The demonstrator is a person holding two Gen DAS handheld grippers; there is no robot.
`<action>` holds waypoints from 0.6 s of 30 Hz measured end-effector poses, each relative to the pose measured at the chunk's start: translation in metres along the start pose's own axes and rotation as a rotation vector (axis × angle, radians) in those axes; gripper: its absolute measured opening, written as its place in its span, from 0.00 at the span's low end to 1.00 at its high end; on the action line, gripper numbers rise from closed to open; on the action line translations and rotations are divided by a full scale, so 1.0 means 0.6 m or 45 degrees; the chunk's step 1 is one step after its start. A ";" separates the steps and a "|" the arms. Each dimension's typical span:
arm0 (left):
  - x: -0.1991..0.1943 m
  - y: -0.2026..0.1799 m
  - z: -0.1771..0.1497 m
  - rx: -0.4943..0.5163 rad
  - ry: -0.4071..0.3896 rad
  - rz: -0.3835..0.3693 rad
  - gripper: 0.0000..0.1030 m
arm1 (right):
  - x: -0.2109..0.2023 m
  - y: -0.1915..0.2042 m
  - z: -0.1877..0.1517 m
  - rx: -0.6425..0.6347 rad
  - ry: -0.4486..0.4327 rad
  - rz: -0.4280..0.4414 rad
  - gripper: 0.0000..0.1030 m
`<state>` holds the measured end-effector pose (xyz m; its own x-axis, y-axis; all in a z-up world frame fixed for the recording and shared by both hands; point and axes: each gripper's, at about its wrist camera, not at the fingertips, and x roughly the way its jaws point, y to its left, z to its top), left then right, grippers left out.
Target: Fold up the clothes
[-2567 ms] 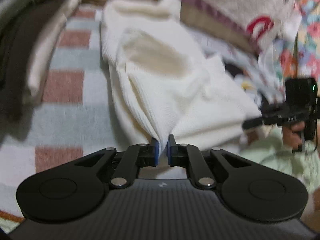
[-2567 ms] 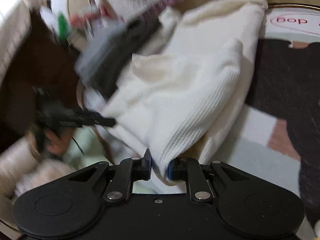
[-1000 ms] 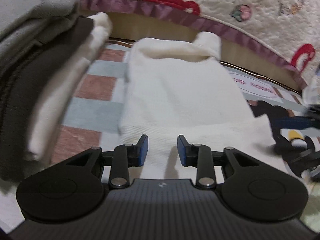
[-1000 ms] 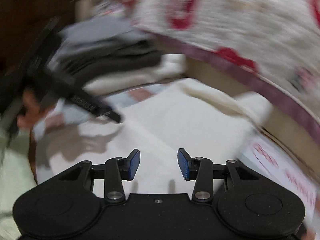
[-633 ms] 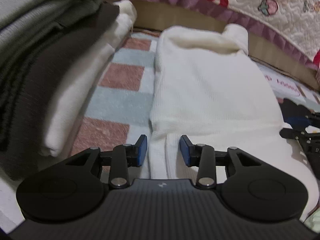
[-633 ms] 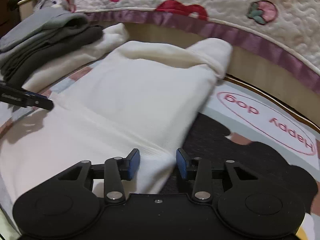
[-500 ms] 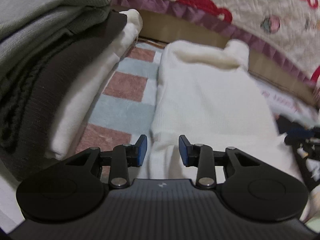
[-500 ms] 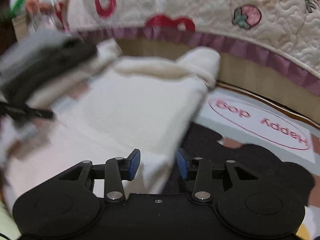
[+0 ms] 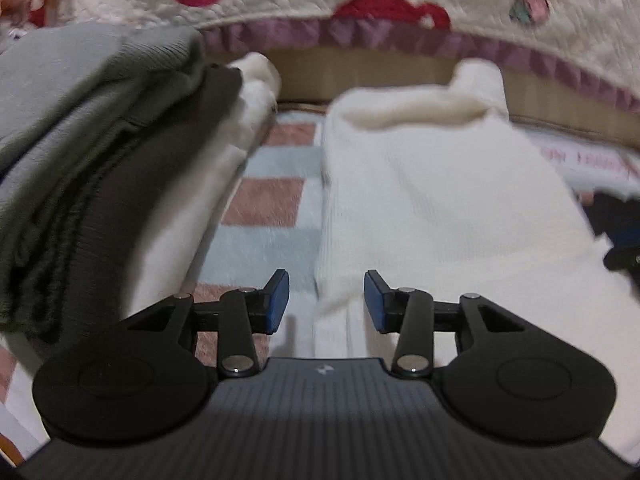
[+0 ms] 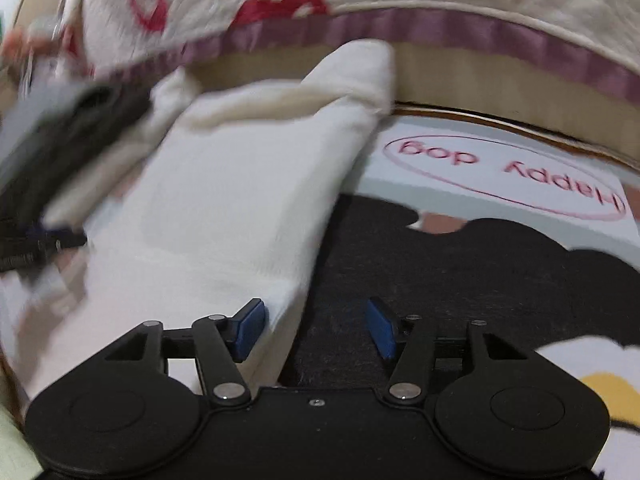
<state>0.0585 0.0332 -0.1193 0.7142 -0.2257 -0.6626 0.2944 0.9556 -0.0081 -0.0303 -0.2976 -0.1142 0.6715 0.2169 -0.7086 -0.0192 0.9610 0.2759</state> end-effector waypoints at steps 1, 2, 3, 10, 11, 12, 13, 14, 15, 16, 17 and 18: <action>-0.004 0.002 0.004 -0.029 -0.004 -0.020 0.39 | -0.011 -0.016 0.005 0.073 -0.021 0.028 0.58; -0.006 0.004 0.007 -0.058 -0.001 -0.041 0.39 | -0.017 -0.029 0.009 0.124 -0.032 0.050 0.60; -0.009 0.005 0.010 -0.086 0.001 -0.062 0.39 | -0.017 -0.037 0.014 0.143 -0.030 0.062 0.60; 0.039 -0.055 0.057 -0.158 0.105 -0.205 0.40 | 0.045 -0.068 0.118 0.337 0.034 0.266 0.60; 0.049 -0.060 0.065 -0.162 0.116 -0.220 0.40 | 0.064 -0.075 0.137 0.368 0.059 0.293 0.60; 0.058 -0.063 0.072 -0.167 0.126 -0.235 0.40 | 0.085 -0.081 0.156 0.395 0.097 0.322 0.60; 0.065 -0.063 0.074 -0.177 0.140 -0.238 0.40 | 0.110 -0.085 0.172 0.411 0.169 0.358 0.60; 0.071 -0.060 0.073 -0.190 0.156 -0.235 0.40 | 0.133 -0.089 0.186 0.423 0.236 0.389 0.60; 0.074 -0.055 0.069 -0.193 0.165 -0.231 0.40 | 0.149 -0.090 0.194 0.422 0.270 0.395 0.60; 0.074 -0.050 0.063 -0.185 0.163 -0.230 0.40 | 0.154 -0.092 0.198 0.409 0.258 0.372 0.60; 0.074 -0.043 0.056 -0.170 0.163 -0.230 0.40 | 0.157 -0.095 0.201 0.400 0.245 0.365 0.60; 0.073 -0.037 0.051 -0.162 0.165 -0.231 0.40 | 0.160 -0.099 0.203 0.398 0.232 0.364 0.60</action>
<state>0.1028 -0.0035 -0.1249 0.5671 -0.3774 -0.7321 0.3220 0.9197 -0.2247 0.1257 -0.3548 -0.1196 0.5298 0.5192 -0.6706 0.0586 0.7664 0.6396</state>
